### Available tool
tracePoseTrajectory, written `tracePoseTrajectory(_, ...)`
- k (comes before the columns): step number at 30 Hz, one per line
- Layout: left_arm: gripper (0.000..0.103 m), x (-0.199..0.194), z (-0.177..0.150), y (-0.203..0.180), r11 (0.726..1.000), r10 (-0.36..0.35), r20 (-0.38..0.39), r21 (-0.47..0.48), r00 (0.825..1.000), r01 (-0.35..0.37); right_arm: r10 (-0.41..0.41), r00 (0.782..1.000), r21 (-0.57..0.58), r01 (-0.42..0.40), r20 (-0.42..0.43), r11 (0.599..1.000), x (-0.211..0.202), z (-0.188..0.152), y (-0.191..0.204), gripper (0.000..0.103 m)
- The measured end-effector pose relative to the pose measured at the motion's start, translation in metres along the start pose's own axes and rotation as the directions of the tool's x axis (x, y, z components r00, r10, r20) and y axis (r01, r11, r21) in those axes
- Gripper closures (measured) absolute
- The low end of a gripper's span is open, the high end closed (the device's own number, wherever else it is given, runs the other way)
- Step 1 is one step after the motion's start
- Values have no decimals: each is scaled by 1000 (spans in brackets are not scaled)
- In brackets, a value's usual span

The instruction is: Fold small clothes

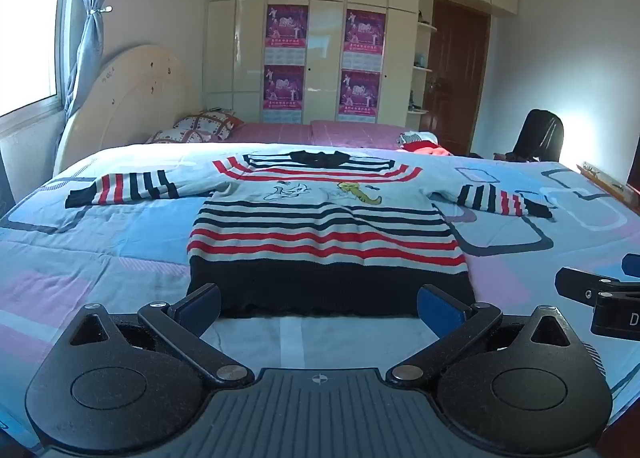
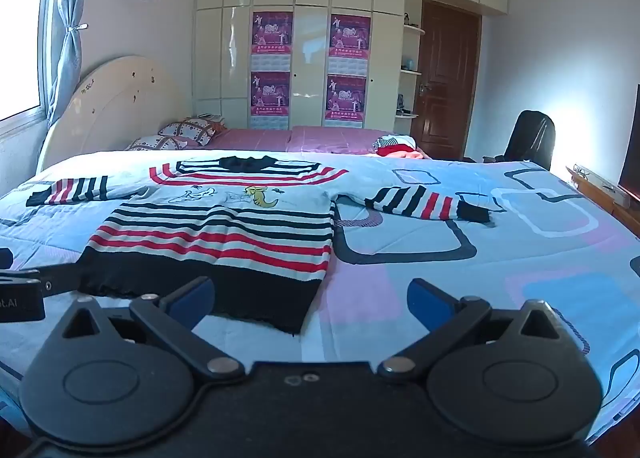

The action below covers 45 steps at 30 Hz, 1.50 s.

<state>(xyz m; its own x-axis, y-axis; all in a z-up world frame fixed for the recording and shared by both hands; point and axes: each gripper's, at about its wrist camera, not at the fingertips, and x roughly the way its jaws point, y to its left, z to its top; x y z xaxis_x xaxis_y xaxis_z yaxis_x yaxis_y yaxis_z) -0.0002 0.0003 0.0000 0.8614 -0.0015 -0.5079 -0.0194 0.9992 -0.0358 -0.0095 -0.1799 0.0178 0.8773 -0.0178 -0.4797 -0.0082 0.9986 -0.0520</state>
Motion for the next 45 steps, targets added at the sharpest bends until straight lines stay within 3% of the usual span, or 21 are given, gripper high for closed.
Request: tracePoseTrajectory(45,0,0,-1,8,1000,-5,-6,-16,1000,5,8,1000,-9,-8,0,1000,3,1,13,1)
